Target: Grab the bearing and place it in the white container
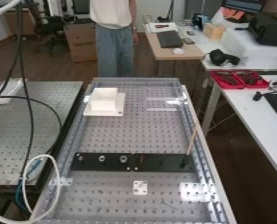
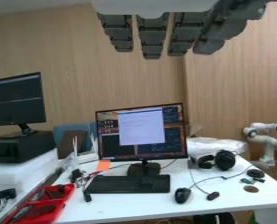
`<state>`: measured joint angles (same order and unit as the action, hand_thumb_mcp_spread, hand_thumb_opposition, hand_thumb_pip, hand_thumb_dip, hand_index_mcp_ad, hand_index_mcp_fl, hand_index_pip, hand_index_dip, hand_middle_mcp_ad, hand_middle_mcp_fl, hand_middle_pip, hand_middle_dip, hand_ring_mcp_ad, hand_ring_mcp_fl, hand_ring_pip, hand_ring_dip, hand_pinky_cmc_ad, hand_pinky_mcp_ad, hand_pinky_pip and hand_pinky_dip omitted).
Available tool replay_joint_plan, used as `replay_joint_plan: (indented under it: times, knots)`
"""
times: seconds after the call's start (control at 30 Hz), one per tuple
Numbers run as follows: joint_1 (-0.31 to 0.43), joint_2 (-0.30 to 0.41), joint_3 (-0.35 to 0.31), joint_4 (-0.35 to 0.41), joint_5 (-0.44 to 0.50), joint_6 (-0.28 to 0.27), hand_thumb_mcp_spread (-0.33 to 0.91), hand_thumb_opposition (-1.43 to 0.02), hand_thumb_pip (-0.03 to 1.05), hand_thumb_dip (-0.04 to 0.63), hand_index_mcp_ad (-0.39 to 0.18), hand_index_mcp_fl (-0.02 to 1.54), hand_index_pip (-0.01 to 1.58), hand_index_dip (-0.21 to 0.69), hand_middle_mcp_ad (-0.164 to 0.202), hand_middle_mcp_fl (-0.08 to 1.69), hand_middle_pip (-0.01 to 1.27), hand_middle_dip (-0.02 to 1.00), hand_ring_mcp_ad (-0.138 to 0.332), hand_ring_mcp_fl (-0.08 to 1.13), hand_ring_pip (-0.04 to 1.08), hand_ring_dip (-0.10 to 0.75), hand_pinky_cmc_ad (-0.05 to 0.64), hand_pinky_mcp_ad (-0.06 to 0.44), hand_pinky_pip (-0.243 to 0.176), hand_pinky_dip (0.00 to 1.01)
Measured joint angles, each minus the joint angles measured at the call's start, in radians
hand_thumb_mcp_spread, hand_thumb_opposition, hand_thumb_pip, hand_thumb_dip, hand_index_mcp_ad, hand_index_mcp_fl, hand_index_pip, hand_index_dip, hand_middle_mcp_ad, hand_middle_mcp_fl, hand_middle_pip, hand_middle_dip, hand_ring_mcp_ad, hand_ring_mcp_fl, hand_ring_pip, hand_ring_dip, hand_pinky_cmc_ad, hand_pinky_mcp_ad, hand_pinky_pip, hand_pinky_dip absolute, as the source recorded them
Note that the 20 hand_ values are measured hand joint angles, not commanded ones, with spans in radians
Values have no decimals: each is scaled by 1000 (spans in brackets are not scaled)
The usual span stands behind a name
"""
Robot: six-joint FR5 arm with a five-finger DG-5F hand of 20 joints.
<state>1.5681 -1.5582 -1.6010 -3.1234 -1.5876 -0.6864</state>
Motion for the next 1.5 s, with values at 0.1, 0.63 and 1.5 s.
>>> replay_joint_plan:
  times: [0.1, 0.63, 1.5]
  knots:
    - [3, 8, -10, 7, 7, 0, 0, -7, 17, 7, 3, 7, 7, 16, 72, 5, 23, 28, 65, -2, 16, 16, 51, 54, -10, 17]
    - [14, 34, -91, 63, 63, 8, 244, -653, 326, 35, -24, 10, 68, 16, 51, 9, 126, 126, 134, 0, 73, 47, 346, 290, -63, 246]
    - [0, 23, -159, 130, 95, 20, 243, -709, 367, 35, -24, 24, 79, 16, 54, 9, 141, 155, 169, -2, 96, 58, 431, 330, -106, 272]
